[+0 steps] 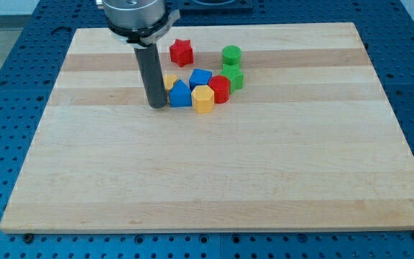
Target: Move the red star slightly right
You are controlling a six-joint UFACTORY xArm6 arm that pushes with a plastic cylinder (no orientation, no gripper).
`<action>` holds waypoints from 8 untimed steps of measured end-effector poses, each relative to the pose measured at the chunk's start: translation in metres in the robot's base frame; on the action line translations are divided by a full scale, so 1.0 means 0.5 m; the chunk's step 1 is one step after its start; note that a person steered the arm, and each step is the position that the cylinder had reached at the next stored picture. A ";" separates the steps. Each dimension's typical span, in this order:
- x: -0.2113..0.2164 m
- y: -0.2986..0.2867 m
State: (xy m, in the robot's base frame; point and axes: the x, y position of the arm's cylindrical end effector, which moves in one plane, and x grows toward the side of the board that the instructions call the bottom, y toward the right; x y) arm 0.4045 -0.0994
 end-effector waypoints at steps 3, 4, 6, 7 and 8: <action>-0.048 -0.227; -0.175 -0.242; -0.352 -0.108; -0.357 -0.057; -0.336 -0.029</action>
State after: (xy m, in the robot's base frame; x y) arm 0.2363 -0.1141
